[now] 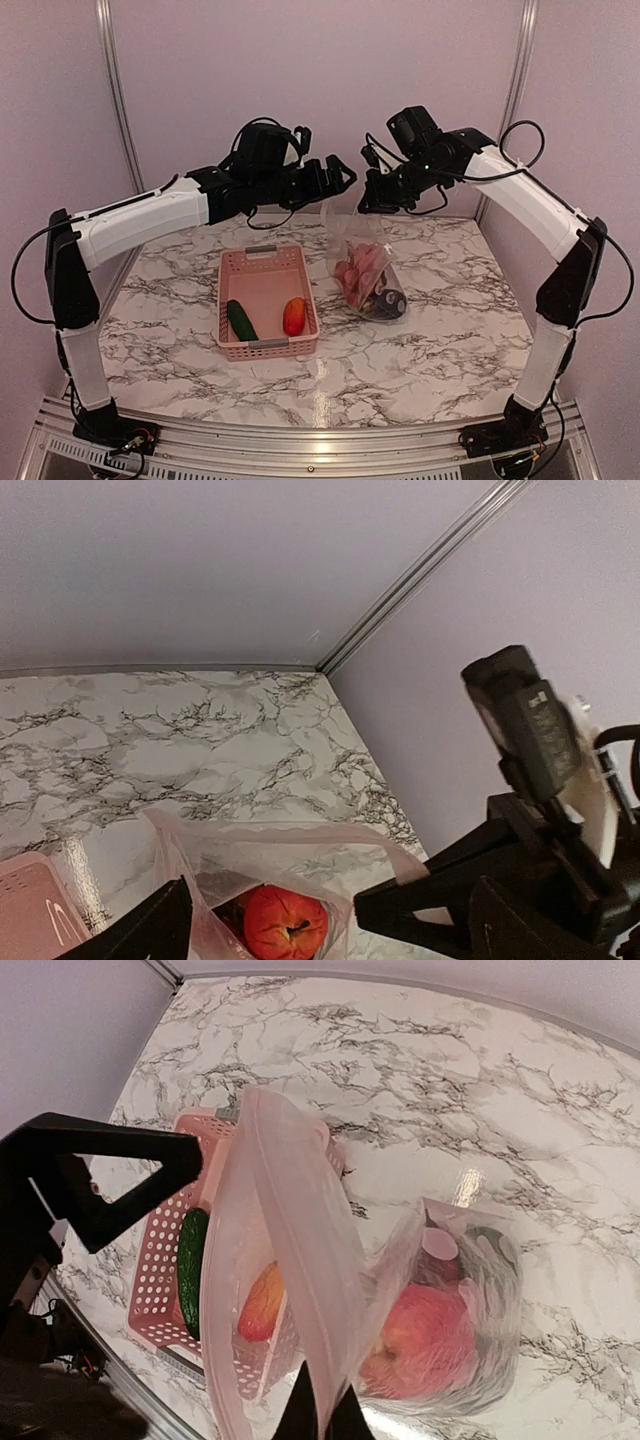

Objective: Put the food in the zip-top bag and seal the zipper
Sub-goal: Place the fake fruit in the zipper food storage bag, then adjust the zipper food storage bag at the center of the board.

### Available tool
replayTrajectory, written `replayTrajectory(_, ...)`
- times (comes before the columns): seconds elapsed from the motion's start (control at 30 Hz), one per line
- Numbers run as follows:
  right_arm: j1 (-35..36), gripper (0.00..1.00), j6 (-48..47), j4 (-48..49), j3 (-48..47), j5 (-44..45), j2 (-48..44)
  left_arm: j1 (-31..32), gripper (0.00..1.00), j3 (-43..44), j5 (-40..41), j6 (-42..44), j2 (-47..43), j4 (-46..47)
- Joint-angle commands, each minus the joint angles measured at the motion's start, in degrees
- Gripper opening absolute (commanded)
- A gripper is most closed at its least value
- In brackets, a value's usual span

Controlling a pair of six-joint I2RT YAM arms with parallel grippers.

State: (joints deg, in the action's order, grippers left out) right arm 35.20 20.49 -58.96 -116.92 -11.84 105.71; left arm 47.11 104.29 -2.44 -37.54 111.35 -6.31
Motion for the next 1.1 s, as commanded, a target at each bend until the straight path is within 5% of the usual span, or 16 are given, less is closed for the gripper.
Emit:
replayTrajectory(0.0,0.24,0.00,0.73,3.87,3.01,-1.39,-2.00,0.33,0.99,-2.25,0.96,2.80,-7.20,0.44)
replayTrajectory(0.13,0.25,0.00,1.00,4.93,4.33,-1.94,-2.60,0.30,0.99,-6.32,0.09,2.93,-9.60,-0.69)
replayTrajectory(0.37,0.32,0.00,1.22,6.19,6.40,-2.73,-3.49,0.32,0.68,-7.97,5.42,-2.35,-9.90,-13.53)
replayTrajectory(0.77,0.62,0.00,0.65,7.28,8.16,-3.38,-2.88,-0.89,0.47,1.46,-0.17,-7.15,1.41,-20.47)
replayTrajectory(1.07,0.04,0.00,-0.05,3.02,4.21,4.86,-2.48,-0.78,0.00,10.33,-4.33,-6.26,6.59,-17.55)
